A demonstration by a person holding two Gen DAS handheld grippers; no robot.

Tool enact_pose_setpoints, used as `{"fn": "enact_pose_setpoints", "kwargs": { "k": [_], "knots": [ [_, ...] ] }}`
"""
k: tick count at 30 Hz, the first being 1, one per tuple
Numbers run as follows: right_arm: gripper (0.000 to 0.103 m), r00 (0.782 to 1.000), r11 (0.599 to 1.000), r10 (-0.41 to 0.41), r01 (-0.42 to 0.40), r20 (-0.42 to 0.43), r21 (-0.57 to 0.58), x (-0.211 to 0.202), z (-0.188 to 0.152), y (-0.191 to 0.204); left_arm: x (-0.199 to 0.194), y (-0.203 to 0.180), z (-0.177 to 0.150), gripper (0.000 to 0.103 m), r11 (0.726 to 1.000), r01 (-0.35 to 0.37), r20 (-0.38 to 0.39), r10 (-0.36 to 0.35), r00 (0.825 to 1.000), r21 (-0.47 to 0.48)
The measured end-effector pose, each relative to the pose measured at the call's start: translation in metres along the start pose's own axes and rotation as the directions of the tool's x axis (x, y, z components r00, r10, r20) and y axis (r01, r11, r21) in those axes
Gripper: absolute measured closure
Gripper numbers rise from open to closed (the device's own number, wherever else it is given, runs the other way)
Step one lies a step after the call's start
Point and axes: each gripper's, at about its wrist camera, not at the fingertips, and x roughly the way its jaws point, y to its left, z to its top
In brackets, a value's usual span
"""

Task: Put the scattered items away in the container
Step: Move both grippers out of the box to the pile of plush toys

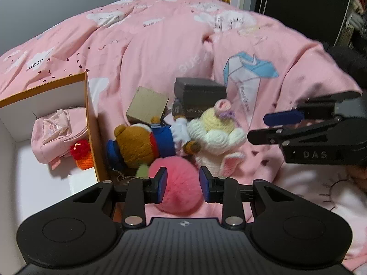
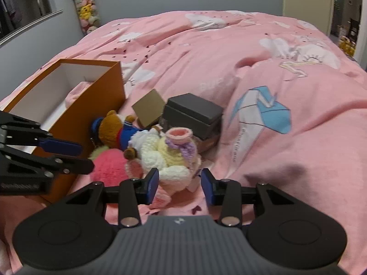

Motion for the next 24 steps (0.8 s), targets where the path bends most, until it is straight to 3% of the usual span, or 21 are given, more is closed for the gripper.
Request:
{"fn": "enact_pose_setpoints", "kwargs": {
  "k": [5,9,13,19,24],
  "knots": [
    [0.059,1.0,1.0,0.012,-0.012,-0.008,0.007,0.007,0.006,-0.001,0.005,0.003,0.009,0.067,0.999,-0.037,0.012,0.038,0.999,-0.036],
    [0.059,1.0,1.0,0.023,-0.023,-0.014,0.001,0.012,0.007,-0.001,0.008,0.008,0.022,0.067,0.997,0.007,0.031,-0.005,1.0,-0.081],
    [0.059,0.999,1.0,0.021,-0.021,-0.027,0.011,0.016,0.006,-0.003,0.02,-0.001,0.029,0.067,0.998,0.041,0.031,-0.04,0.999,-0.046],
    [0.059,0.999,0.999,0.03,-0.029,-0.033,0.032,0.018,0.004,-0.009,0.049,-0.007,0.031,0.067,0.998,0.04,-0.025,-0.041,0.999,-0.041],
    [0.06,0.999,0.999,0.034,-0.033,-0.039,0.04,0.021,0.004,-0.01,0.057,-0.005,0.03,0.087,0.998,0.031,-0.042,-0.034,0.999,-0.059]
  ]
}}
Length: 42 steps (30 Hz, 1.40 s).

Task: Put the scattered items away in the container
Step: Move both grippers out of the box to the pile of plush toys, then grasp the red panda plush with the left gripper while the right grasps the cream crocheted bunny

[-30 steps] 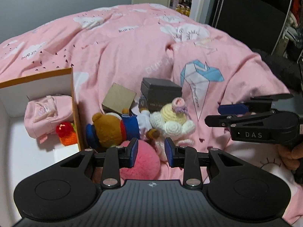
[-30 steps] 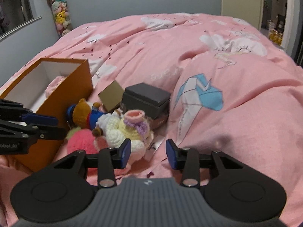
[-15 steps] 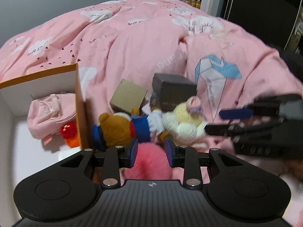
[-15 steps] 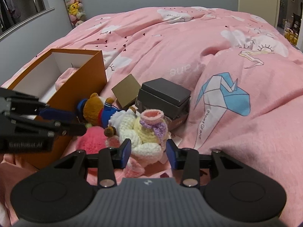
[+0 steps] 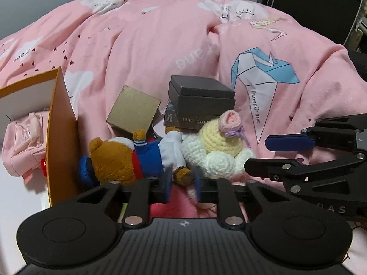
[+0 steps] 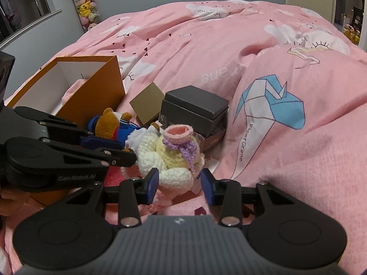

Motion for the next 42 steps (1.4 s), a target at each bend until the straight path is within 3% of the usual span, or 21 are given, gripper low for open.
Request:
{"fn": "enact_pose_setpoints", "kwargs": {
  "k": [4,8,13,18,27,30,36,42],
  "knots": [
    [0.059,1.0,1.0,0.0,0.0,0.0,0.001,0.0,0.0,0.0,-0.011,-0.001,-0.002,0.094,1.0,-0.007,0.043,0.006,0.999,0.02],
    [0.06,1.0,1.0,-0.003,0.003,0.005,0.001,0.0,0.0,0.0,-0.034,-0.003,0.0,0.095,0.998,-0.019,0.11,0.012,0.994,0.063],
    [0.06,1.0,1.0,-0.014,0.014,0.018,-0.002,-0.004,0.001,0.001,-0.067,-0.002,-0.006,0.095,0.993,-0.002,0.131,-0.014,0.991,0.119],
    [0.06,1.0,1.0,-0.006,0.006,0.027,0.0,-0.007,0.006,-0.001,-0.086,0.001,-0.026,0.095,0.99,0.019,0.076,-0.03,0.997,0.138],
    [0.058,0.999,0.999,-0.027,0.026,0.044,0.022,0.009,0.036,-0.005,-0.083,0.002,-0.055,0.095,0.979,-0.118,-0.035,0.126,0.991,0.164],
    [0.058,1.0,0.999,-0.005,0.004,0.011,0.045,0.019,0.035,-0.009,-0.085,0.006,-0.063,0.095,0.98,-0.117,-0.049,0.126,0.991,0.158],
    [0.085,1.0,0.999,0.02,-0.021,0.009,0.038,0.014,0.026,-0.009,-0.086,0.002,-0.069,0.095,0.978,-0.112,-0.045,0.122,0.992,0.178],
    [0.094,0.995,0.999,0.034,-0.03,0.098,-0.036,-0.011,0.029,0.008,-0.087,0.0,-0.072,0.095,0.974,-0.105,-0.059,0.119,0.991,0.2]
  ]
}}
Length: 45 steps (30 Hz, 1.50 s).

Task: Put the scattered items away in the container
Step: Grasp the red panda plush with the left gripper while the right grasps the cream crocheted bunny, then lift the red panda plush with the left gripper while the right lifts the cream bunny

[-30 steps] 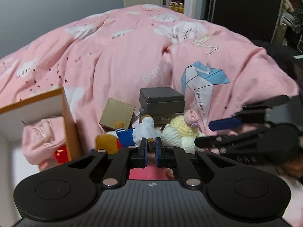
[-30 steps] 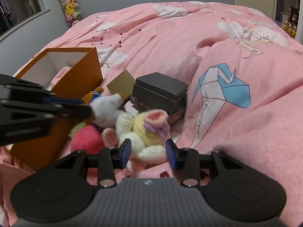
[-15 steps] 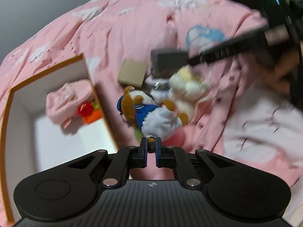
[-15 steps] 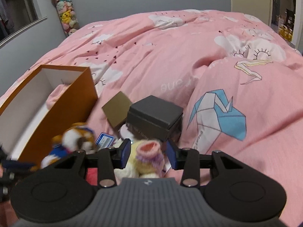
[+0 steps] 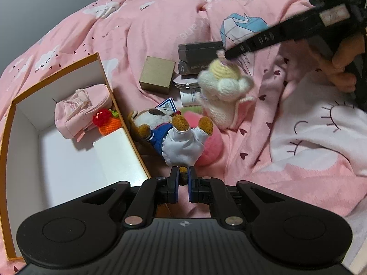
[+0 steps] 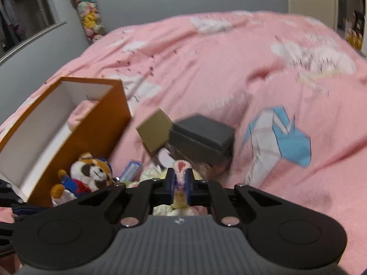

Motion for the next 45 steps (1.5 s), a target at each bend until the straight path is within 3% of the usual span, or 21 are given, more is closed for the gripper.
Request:
{"fn": "enact_pose_setpoints", "kwargs": {
  "k": [4,6,8,9,11,16,19,24,28,35,37,40,45],
  "knots": [
    [0.096,0.992,0.992,-0.025,0.04,0.124,-0.12,-0.019,0.011,0.023,-0.001,-0.001,-0.004,0.095,1.0,0.005,0.002,-0.005,1.0,0.007],
    [0.096,0.989,0.98,-0.038,0.066,0.146,-0.19,-0.023,0.012,0.032,-0.001,0.0,-0.006,0.095,1.0,0.016,0.0,-0.016,1.0,-0.001],
    [0.097,0.995,0.967,-0.036,0.058,0.091,-0.249,-0.018,0.006,0.039,0.0,0.001,-0.008,0.095,1.0,0.026,-0.001,-0.026,1.0,-0.008],
    [0.102,0.999,0.964,-0.024,0.036,0.046,-0.262,-0.014,0.0,0.041,0.0,0.001,-0.009,0.095,1.0,0.029,-0.001,-0.029,1.0,-0.009],
    [0.102,0.999,0.967,0.016,-0.027,-0.046,-0.253,-0.01,-0.012,0.043,0.0,0.002,-0.01,0.095,0.999,0.038,0.002,-0.038,0.999,-0.01],
    [0.102,0.971,0.966,0.058,-0.113,-0.232,-0.234,-0.004,-0.043,0.05,0.001,0.0,-0.011,0.095,0.999,0.052,-0.007,-0.052,0.999,0.013],
    [0.102,0.96,0.968,0.058,-0.121,-0.273,-0.22,-0.003,-0.052,0.053,0.001,0.001,-0.012,0.095,0.998,0.056,-0.01,-0.056,0.998,0.01],
    [0.095,0.975,0.983,0.069,-0.102,-0.209,-0.15,-0.011,-0.036,0.045,-0.003,0.001,-0.013,0.093,0.998,0.056,0.008,-0.056,0.998,-0.002],
    [0.074,0.986,0.986,0.024,-0.051,-0.167,-0.159,-0.005,-0.022,0.04,-0.009,0.004,-0.011,0.087,0.997,0.077,0.035,-0.076,0.997,-0.024],
    [0.072,0.984,0.994,0.028,-0.045,-0.173,-0.099,0.032,-0.003,0.03,-0.019,0.01,0.006,0.07,0.987,0.108,0.106,-0.095,0.99,-0.122],
    [0.063,0.98,0.995,0.041,-0.058,-0.197,-0.082,0.043,-0.003,0.028,-0.015,0.009,0.013,0.07,0.986,0.098,0.096,-0.086,0.992,-0.135],
    [0.066,0.972,0.995,0.062,-0.077,-0.226,-0.059,0.056,-0.008,0.026,-0.006,0.005,0.021,0.07,0.988,0.053,0.068,-0.044,0.997,-0.142],
    [0.084,0.977,0.992,0.083,-0.1,-0.198,-0.078,0.045,-0.013,0.026,0.008,0.002,0.026,0.07,0.988,-0.005,0.029,0.009,1.0,-0.152]
  ]
}}
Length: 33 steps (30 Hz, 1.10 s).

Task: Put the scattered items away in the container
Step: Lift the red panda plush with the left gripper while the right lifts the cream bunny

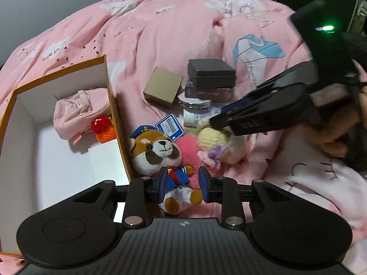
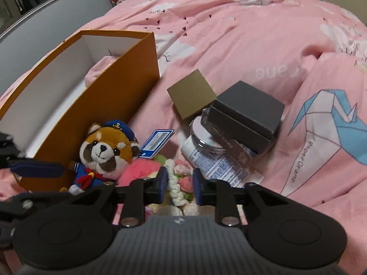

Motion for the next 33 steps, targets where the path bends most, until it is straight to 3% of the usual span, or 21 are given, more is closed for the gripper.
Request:
{"fn": "enact_pose_setpoints", "kwargs": {
  "k": [2,4,8,11,15,18,22,24,26,32,33],
  "knots": [
    [0.089,1.0,1.0,-0.004,0.004,0.027,-0.019,-0.009,-0.001,0.001,0.006,-0.002,0.001,0.07,1.0,-0.021,-0.01,0.021,1.0,0.01],
    [0.103,0.997,0.999,0.017,-0.014,0.069,-0.041,-0.021,-0.001,0.002,0.011,-0.005,0.002,0.074,0.999,-0.046,-0.019,0.046,0.999,0.023],
    [0.103,0.986,0.989,0.056,-0.034,0.158,-0.143,-0.047,0.005,0.01,0.022,-0.012,0.002,0.085,0.994,-0.091,-0.046,0.093,0.995,0.06],
    [0.103,0.992,0.978,0.04,-0.015,0.12,-0.206,-0.048,0.009,0.016,0.029,-0.018,0.0,0.092,0.988,-0.123,-0.071,0.13,0.989,0.096],
    [0.096,0.999,0.981,0.025,-0.016,0.047,-0.192,-0.035,0.007,0.011,0.031,-0.02,-0.001,0.099,0.982,-0.155,-0.061,0.163,0.985,0.111],
    [0.079,1.0,0.988,0.027,-0.026,0.005,-0.15,-0.023,0.003,0.005,0.028,-0.016,-0.001,0.1,0.986,-0.142,-0.045,0.146,0.988,0.089],
    [0.069,0.998,0.994,0.049,-0.052,-0.039,-0.101,-0.008,0.001,-0.001,0.019,-0.012,-0.001,0.1,0.99,-0.127,-0.008,0.128,0.992,0.058],
    [0.069,0.997,0.994,0.037,-0.043,-0.063,-0.1,0.001,0.0,-0.002,0.013,-0.011,-0.001,0.1,0.992,-0.114,0.024,0.113,0.993,0.05],
    [0.077,0.996,0.994,0.052,-0.059,-0.077,-0.093,0.004,-0.002,-0.003,0.007,-0.01,0.001,0.1,0.994,-0.099,0.055,0.097,0.994,0.041],
    [0.086,0.999,0.977,0.013,-0.02,-0.037,-0.213,-0.013,0.001,0.008,-0.011,-0.005,0.009,0.1,0.998,-0.055,0.136,0.052,0.989,0.016],
    [0.093,0.999,0.971,0.016,-0.023,-0.033,-0.239,-0.018,0.004,0.008,-0.014,-0.005,0.01,0.1,0.999,-0.05,0.146,0.048,0.988,0.015]
  ]
}}
